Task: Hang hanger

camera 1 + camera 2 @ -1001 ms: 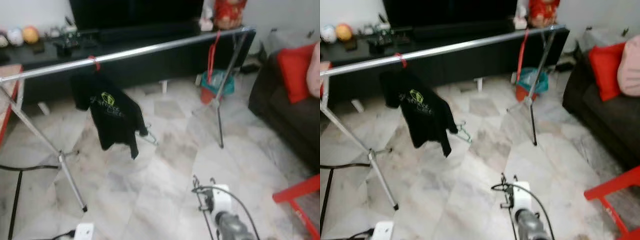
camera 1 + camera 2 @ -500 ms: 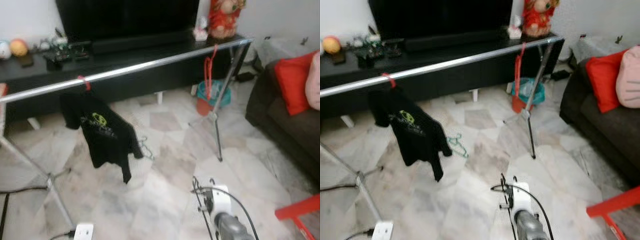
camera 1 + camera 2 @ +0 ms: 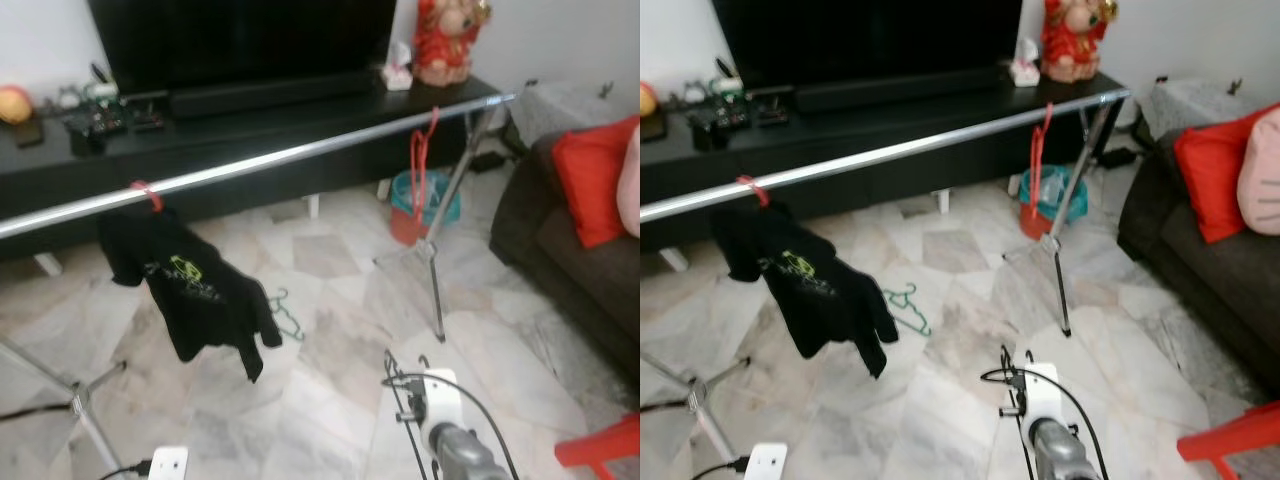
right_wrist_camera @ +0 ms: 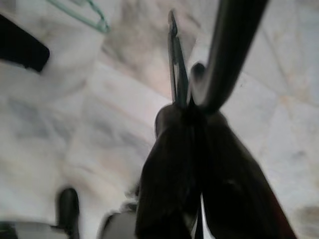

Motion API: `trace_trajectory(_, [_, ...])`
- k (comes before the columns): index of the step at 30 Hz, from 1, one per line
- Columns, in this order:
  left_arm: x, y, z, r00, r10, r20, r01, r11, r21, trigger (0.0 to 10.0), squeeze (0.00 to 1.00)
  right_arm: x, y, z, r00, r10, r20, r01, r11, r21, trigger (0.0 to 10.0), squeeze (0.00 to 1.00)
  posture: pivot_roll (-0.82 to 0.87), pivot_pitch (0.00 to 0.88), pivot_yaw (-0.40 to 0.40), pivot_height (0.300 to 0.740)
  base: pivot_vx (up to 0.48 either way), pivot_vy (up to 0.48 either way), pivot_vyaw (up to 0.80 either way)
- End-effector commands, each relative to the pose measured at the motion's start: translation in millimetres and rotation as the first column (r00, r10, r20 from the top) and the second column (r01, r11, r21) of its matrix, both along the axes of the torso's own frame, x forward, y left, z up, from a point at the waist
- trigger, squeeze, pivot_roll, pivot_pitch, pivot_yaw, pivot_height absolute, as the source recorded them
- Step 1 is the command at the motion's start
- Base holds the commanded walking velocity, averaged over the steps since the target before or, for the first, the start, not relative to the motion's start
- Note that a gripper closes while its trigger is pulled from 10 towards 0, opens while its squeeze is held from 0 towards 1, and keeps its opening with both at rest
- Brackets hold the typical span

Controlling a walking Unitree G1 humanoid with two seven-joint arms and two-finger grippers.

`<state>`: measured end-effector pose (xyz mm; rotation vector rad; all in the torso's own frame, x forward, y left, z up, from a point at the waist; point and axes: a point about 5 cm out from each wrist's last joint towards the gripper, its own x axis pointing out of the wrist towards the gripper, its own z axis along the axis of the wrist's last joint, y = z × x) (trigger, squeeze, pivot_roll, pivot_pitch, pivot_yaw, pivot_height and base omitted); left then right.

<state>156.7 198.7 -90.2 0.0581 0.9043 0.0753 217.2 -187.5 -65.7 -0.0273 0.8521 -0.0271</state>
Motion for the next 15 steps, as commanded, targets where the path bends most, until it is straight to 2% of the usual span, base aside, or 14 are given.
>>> trace_trajectory(1, [-12.6,7.7,-4.4,0.999,0.017,-0.048,-0.016,1.000,0.017,10.0,0.00,9.0,8.8,4.6,1.000,0.013,0.029,-0.013,1.000,0.014,10.0,0.00,0.01,0.059,-0.035,0.740,0.341,0.000,0.80])
trace_trajectory(5, [-13.7,6.5,-5.2,0.998,0.018,-0.055,-0.017,1.000,0.013,10.0,0.00,9.3,8.9,4.7,1.000,0.011,0.029,-0.012,1.000,0.015,10.0,0.00,0.01,0.060,-0.036,0.740,0.341,0.000,0.80])
trace_trajectory(9, [-15.6,7.4,-5.8,0.998,0.021,-0.062,-0.020,1.000,0.013,10.0,0.00,9.5,9.0,4.8,0.999,0.012,0.029,-0.013,1.000,0.015,10.0,0.00,0.01,0.062,-0.035,0.740,0.338,0.000,0.53])
trace_trajectory(15, [-17.9,9.8,-6.4,0.997,0.024,-0.071,-0.023,1.000,0.018,10.0,0.00,9.0,8.9,4.5,1.000,-0.001,0.028,0.000,1.000,0.022,10.0,0.00,0.01,0.063,-0.035,0.740,0.342,0.000,0.00])
